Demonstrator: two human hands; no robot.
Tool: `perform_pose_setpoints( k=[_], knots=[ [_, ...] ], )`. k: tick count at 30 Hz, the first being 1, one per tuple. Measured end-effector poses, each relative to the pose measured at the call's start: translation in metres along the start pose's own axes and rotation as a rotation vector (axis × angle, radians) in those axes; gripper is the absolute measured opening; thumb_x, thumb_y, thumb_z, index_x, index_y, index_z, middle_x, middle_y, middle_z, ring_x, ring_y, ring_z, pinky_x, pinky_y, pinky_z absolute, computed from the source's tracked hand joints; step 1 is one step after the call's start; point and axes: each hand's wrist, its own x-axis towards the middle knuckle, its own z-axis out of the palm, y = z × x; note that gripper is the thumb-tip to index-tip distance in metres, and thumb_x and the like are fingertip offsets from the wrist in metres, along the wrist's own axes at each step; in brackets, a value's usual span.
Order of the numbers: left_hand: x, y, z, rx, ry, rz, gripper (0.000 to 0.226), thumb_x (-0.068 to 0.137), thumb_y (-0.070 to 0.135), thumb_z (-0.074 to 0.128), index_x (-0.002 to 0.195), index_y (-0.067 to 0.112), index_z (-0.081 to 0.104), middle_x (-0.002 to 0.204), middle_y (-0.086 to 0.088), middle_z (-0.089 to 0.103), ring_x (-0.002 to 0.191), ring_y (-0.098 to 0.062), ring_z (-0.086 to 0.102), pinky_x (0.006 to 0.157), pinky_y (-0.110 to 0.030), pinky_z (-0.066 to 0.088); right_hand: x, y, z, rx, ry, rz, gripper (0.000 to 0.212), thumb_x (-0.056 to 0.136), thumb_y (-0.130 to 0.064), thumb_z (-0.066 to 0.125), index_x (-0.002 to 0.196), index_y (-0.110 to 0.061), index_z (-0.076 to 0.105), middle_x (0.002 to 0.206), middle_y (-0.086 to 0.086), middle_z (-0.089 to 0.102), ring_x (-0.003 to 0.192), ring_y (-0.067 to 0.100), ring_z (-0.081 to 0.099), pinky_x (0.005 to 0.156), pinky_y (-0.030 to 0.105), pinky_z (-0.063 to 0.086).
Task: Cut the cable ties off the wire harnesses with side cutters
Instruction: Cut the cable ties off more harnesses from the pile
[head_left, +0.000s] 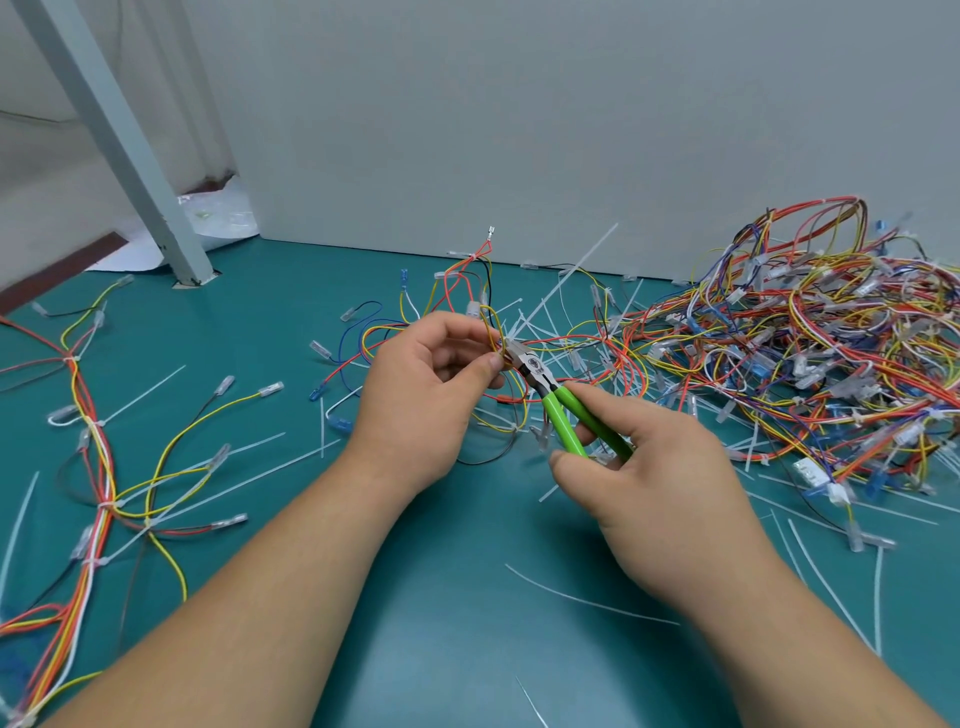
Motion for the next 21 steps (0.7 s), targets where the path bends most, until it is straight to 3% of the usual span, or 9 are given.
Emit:
perform_pose_setpoints(
  k=[12, 21],
  knots=[
    [-0.0004, 0.0002, -0.0003, 0.002, 0.000, -0.003, 0.027, 0.090, -0.009, 0.067, 0.090, 0.019, 0.066, 0.081, 0.006, 0.077, 0.073, -0.013, 0.072, 0.076, -0.028, 0.060, 0.0000, 0.0029, -0.0014, -0.040, 0.006, -0.033, 0.047, 0.081, -0.020, 0.075, 0.110, -0.051, 0.056, 0.087, -0.006, 0.062, 0.046, 0.009, 0.040, 0.055, 0.026, 0.031],
    [-0.0011, -0.0007, 0.0009, -0.006, 0.005, -0.011, 0.026, 0.089, -0.010, 0.067, 0.090, 0.016, 0.065, 0.081, 0.006, 0.077, 0.072, -0.012, 0.072, 0.074, -0.027, 0.060, -0.0003, 0.0026, -0.0022, -0.063, 0.001, -0.038, 0.043, 0.082, -0.022, 0.075, 0.117, -0.038, 0.057, 0.081, -0.009, 0.058, 0.047, 0.010, 0.040, 0.053, 0.025, 0.029]
  ],
)
